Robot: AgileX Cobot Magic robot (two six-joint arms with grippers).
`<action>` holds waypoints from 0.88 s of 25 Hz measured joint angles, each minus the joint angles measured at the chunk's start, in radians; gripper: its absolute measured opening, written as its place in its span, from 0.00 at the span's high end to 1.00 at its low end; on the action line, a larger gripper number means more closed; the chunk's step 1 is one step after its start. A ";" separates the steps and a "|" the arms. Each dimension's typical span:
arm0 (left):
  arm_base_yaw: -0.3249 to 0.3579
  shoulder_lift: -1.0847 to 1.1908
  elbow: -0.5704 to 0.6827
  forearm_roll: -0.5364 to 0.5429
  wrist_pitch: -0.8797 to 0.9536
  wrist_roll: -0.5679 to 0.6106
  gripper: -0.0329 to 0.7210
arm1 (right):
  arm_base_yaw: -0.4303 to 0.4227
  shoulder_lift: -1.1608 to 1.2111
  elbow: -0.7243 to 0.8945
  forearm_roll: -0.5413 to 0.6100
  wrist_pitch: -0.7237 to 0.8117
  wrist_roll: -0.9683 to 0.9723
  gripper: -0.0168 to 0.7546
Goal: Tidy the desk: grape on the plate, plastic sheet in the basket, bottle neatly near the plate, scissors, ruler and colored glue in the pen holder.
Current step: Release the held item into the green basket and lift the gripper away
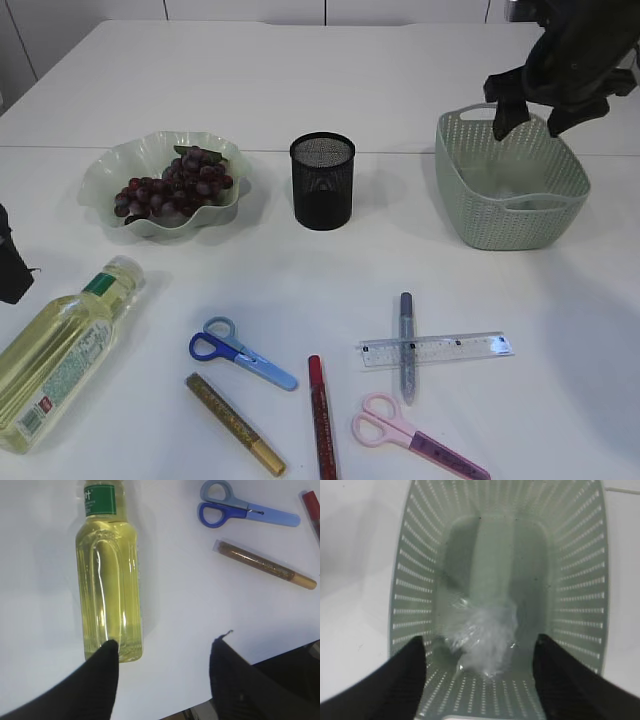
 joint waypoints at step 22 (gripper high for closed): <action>0.000 0.000 0.000 0.092 0.027 0.000 0.40 | 0.000 -0.243 0.128 0.032 0.286 0.014 0.30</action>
